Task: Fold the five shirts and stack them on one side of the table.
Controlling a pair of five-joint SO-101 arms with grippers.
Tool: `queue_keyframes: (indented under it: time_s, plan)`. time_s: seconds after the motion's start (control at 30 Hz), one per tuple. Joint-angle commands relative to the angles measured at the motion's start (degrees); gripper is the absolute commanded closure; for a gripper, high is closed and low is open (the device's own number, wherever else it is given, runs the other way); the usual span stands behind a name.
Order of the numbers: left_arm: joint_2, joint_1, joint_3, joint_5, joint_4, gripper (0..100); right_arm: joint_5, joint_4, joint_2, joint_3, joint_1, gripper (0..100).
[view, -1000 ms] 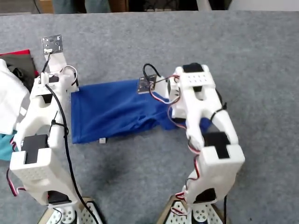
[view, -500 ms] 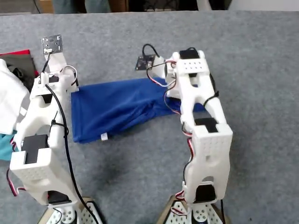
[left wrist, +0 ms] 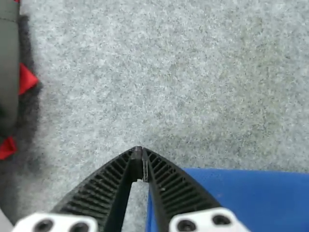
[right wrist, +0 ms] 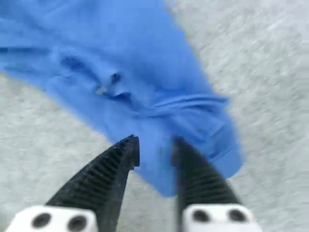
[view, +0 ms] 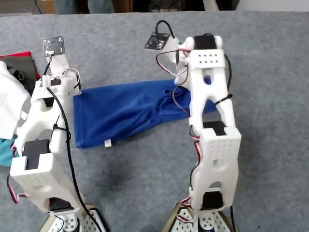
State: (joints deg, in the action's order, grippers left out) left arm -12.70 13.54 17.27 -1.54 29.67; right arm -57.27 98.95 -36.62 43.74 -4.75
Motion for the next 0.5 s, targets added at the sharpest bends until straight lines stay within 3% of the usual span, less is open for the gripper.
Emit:
queue_keyframes:
  time_s: [0.0,0.07,0.27,0.47]
  plan:
    - [0.4,-0.7,-1.8,0.7,0.3,97,2.3,2.3,3.4,-0.6,1.9,98.5]
    - [0.4,-0.7,-1.7,0.7,0.3,97,-2.5,2.3,4.8,-7.8,-0.6,98.4]
    - [0.4,-0.5,-1.7,0.7,0.3,97,-2.8,-11.7,3.0,-20.6,-6.1,98.4]
    - [0.4,-0.3,-1.5,0.7,0.3,97,5.6,-23.3,1.4,-16.7,-7.6,98.4]
